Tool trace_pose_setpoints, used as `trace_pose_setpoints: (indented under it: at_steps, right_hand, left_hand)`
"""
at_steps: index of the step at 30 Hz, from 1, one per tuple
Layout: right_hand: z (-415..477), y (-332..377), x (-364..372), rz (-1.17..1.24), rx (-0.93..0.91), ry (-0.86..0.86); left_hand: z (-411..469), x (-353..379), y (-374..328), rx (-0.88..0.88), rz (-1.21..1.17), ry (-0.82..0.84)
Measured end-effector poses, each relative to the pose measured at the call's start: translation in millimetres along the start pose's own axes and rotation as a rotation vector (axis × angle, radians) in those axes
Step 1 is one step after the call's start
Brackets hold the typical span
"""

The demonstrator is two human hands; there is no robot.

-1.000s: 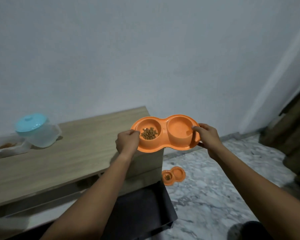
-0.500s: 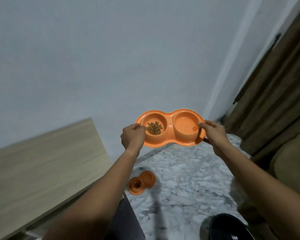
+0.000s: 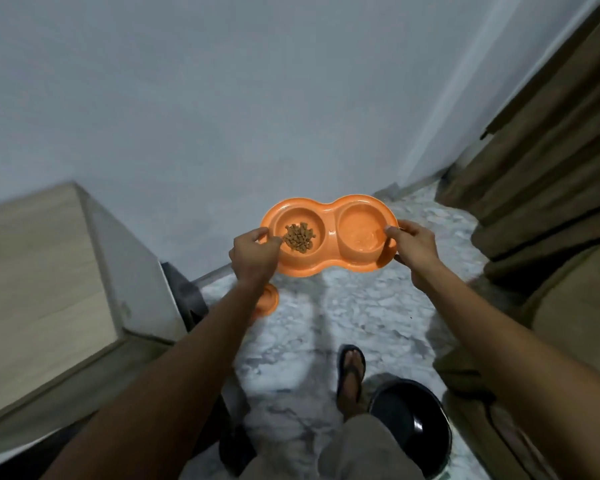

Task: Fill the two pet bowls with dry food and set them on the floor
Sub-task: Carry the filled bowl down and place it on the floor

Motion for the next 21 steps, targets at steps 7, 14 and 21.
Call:
trace_pose_setpoints:
  at_steps: [7,14,21]
  right_hand:
    - [124,-56,27,-0.114,0.084,0.199]
    - [245,-145,89,-0.184,0.087,0.319]
    - [388,-348,194,-0.223,0.046,0.371]
  left_hand:
    - [61,90,48,-0.163,0.055,-0.03]
    - [151,175,157,-0.266,0.016,-0.148]
    - [297,286,363,-0.297,-0.043,-0.211]
Point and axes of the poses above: each hand's wrist, its own z-axis towards the middle knuckle, its own x-axis out of the palm, y = z × x, the point moved 6 cm from there along z, towards the middle knuckle, and after that the axes turned 2 degrees about -x, right-handed, at the moved point
